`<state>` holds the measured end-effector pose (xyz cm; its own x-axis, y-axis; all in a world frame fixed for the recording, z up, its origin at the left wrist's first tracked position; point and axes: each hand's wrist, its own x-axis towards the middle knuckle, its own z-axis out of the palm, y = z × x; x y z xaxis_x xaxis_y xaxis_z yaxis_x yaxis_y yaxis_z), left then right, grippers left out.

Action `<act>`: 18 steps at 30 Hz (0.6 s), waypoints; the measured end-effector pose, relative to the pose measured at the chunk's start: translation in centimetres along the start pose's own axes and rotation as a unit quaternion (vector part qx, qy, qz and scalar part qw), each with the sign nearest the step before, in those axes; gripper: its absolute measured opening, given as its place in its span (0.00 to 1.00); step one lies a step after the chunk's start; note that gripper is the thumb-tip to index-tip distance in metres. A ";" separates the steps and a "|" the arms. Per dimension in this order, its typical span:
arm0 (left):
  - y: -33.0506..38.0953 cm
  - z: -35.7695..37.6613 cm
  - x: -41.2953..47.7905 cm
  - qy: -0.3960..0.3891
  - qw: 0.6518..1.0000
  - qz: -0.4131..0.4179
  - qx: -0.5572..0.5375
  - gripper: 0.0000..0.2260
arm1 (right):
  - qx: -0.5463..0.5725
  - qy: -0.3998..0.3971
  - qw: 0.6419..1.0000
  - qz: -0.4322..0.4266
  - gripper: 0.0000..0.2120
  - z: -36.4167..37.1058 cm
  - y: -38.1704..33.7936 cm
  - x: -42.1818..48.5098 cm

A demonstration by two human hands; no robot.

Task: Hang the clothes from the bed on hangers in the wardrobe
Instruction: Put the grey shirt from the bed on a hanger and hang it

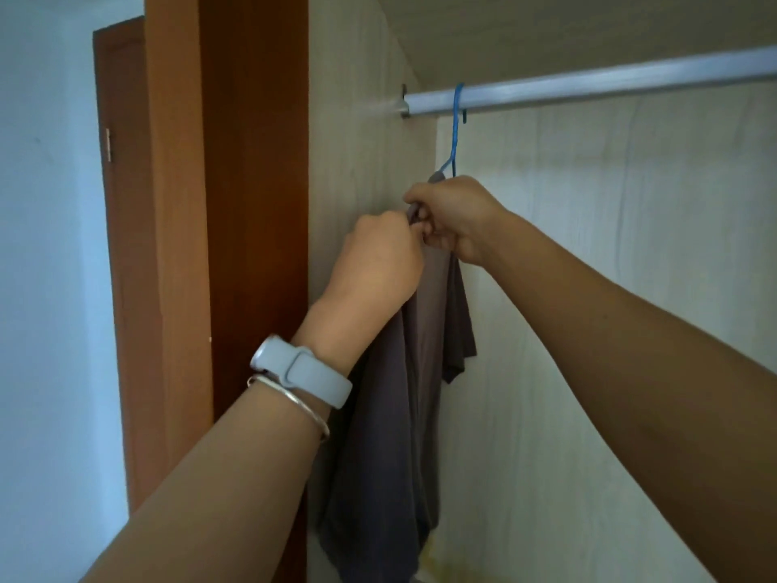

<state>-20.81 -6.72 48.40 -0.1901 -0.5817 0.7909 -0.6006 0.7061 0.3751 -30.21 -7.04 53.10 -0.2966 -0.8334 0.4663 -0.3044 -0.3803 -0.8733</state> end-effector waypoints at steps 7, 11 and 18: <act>-0.1 0.5 -1.7 0.029 0.999 0.013 -0.034 0.12 | 0.064 -0.018 0.997 -0.026 0.08 0.3 1.3 -2.8; -2.6 2.6 -7.3 -0.026 0.996 -0.017 -0.086 0.12 | 0.062 0.046 0.993 -0.090 0.14 1.2 8.1 -7.3; -9.5 8.4 -24.5 -0.199 0.952 -0.200 -0.114 0.11 | -0.049 -0.038 0.997 0.042 0.12 3.0 26.2 -19.9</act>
<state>-16.97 -2.59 21.44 -0.2886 -0.8977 0.3328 -0.5108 0.4384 0.7395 -29.53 -1.64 20.55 -0.2569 -0.8899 0.3770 -0.3688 -0.2703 -0.8893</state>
